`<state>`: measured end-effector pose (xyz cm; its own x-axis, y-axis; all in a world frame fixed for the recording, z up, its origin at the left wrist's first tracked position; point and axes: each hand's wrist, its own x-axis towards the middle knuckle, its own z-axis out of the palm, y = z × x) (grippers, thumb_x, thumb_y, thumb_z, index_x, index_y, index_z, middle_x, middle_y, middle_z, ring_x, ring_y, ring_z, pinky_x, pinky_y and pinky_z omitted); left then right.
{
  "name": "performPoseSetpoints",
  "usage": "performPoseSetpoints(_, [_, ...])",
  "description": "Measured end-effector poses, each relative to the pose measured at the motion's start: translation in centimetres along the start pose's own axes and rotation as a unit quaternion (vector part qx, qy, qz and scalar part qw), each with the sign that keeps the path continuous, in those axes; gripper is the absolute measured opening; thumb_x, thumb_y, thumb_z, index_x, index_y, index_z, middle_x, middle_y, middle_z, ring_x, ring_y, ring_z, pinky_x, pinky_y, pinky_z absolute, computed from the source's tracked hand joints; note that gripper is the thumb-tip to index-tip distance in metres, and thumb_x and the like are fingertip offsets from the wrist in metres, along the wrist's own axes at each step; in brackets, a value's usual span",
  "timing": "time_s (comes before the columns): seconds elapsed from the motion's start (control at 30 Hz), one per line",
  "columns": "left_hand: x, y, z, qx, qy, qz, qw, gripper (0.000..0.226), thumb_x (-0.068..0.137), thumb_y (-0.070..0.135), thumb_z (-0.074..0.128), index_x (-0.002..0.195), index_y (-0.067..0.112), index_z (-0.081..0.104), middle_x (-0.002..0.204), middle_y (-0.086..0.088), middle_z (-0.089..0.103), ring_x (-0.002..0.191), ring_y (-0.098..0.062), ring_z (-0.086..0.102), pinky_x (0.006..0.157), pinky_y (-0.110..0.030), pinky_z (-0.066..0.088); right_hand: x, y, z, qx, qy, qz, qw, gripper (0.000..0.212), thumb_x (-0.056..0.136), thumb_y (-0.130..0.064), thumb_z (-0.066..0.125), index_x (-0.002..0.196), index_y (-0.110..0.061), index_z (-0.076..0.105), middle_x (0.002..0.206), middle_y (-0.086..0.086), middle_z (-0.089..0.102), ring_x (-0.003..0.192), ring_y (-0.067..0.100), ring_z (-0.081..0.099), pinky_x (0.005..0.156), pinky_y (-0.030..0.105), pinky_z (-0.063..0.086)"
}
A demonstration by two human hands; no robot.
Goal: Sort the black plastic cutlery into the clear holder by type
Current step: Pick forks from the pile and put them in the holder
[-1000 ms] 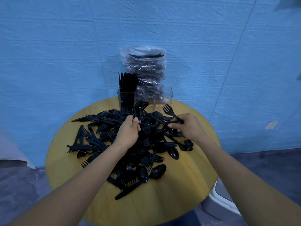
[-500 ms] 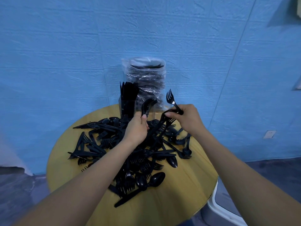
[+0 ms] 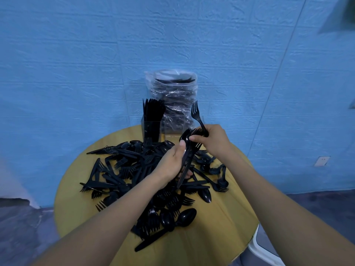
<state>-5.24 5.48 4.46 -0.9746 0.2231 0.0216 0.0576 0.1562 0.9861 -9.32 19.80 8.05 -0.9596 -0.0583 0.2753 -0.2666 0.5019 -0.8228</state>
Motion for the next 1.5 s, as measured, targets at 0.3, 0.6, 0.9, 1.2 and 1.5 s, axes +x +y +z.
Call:
performPoseSetpoints(0.3, [0.4, -0.8, 0.1, 0.015, 0.003, -0.026, 1.000, 0.022, 0.101, 0.028, 0.037, 0.086, 0.013, 0.040, 0.064, -0.002, 0.041, 0.047, -0.011, 0.043, 0.041, -0.022, 0.037, -0.3, 0.5, 0.8, 0.080, 0.032, 0.034, 0.996, 0.017, 0.079, -0.008, 0.074, 0.078, -0.017, 0.061, 0.068, -0.006, 0.056, 0.061, 0.003, 0.052, 0.060, 0.014, 0.042])
performPoseSetpoints(0.6, [-0.4, -1.3, -0.4, 0.032, 0.008, -0.029, 0.999, 0.022, 0.101, 0.027, 0.037, 0.089, 0.009, 0.040, 0.064, -0.003, 0.039, 0.048, -0.013, 0.044, 0.041, -0.023, 0.037, -1.4, 2.0, 1.3, 0.100, 0.025, 0.097, 0.990, 0.022, 0.085, -0.005, 0.067, 0.081, -0.019, 0.051, 0.065, -0.004, 0.049, 0.057, 0.008, 0.045, 0.056, 0.019, 0.034])
performPoseSetpoints(0.9, [-0.6, -0.9, -2.0, 0.043, 0.028, -0.060, 0.997, 0.024, 0.102, 0.024, 0.036, 0.088, 0.010, 0.049, 0.075, -0.001, 0.059, 0.051, -0.008, 0.047, 0.045, -0.020, 0.040, -2.6, 0.9, -0.5, 0.081, 0.043, 0.036, 0.995, 0.020, 0.085, -0.007, 0.068, 0.071, -0.019, 0.059, 0.069, -0.005, 0.055, 0.066, 0.008, 0.050, 0.064, 0.019, 0.041])
performPoseSetpoints(1.2, [-1.2, 0.5, -1.0, -0.121, -0.037, -0.121, 0.985, 0.032, 0.101, 0.036, 0.037, 0.090, 0.011, 0.052, 0.066, 0.001, 0.050, 0.050, -0.008, 0.040, 0.043, -0.019, 0.034, -2.1, -0.1, 0.7, 0.064, 0.076, -0.005, 0.995, 0.019, 0.084, -0.009, 0.068, 0.075, -0.021, 0.057, 0.072, -0.008, 0.057, 0.068, 0.007, 0.052, 0.064, 0.017, 0.041])
performPoseSetpoints(1.5, [-1.4, 0.3, -0.6, -0.048, -0.045, -0.049, 0.997, 0.023, 0.101, 0.032, 0.035, 0.087, 0.015, 0.041, 0.067, 0.004, 0.038, 0.053, -0.006, 0.035, 0.044, -0.016, 0.032, -2.9, -1.5, 1.5, 0.068, 0.086, 0.017, 0.994, 0.019, 0.086, -0.018, 0.068, 0.097, -0.012, 0.054, 0.076, -0.009, 0.049, 0.067, 0.003, 0.046, 0.059, 0.017, 0.037])
